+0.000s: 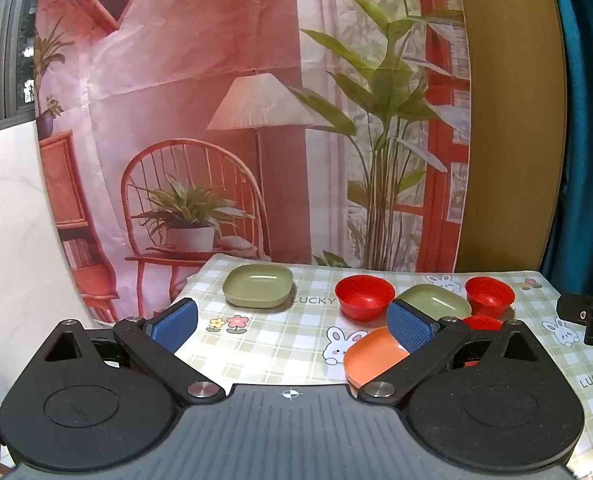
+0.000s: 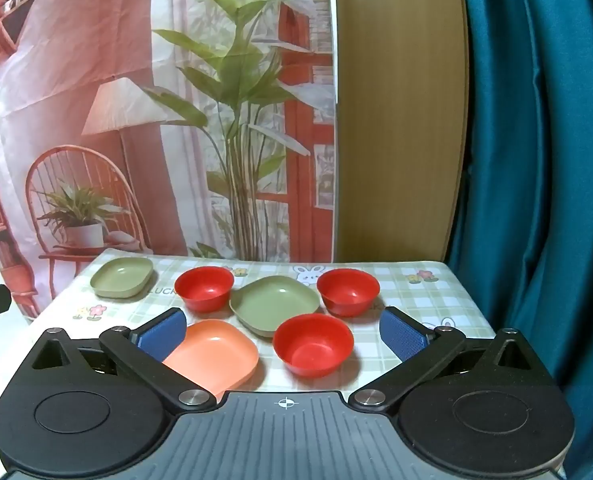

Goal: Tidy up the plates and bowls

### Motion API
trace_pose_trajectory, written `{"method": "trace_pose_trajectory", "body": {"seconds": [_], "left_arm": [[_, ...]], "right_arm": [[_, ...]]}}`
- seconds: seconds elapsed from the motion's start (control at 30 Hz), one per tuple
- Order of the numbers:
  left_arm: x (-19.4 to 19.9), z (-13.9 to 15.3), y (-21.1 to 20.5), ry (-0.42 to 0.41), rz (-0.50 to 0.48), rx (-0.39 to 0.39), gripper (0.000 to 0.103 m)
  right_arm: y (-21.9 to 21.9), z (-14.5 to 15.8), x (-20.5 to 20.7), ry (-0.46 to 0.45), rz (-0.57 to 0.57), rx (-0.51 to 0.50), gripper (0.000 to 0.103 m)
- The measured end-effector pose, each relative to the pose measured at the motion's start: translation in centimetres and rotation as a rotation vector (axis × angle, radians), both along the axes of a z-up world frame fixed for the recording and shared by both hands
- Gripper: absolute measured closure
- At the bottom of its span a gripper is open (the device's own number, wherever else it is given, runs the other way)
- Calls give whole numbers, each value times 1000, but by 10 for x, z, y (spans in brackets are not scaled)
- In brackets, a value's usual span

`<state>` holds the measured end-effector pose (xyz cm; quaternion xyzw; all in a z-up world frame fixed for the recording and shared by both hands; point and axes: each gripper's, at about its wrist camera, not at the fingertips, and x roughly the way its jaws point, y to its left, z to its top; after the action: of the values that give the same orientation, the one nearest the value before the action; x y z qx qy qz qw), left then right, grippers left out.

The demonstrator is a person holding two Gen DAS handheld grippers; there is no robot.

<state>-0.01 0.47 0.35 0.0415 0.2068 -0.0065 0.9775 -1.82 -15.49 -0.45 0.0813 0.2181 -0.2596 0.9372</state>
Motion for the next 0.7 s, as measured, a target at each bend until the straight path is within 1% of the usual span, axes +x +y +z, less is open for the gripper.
{"method": "trace_pose_trajectory", "body": {"seconds": [0.7], "left_arm": [[-1, -2, -1, -1, 2, -2, 1]], "right_arm": [[0, 2, 0, -2, 0, 0, 0]]}}
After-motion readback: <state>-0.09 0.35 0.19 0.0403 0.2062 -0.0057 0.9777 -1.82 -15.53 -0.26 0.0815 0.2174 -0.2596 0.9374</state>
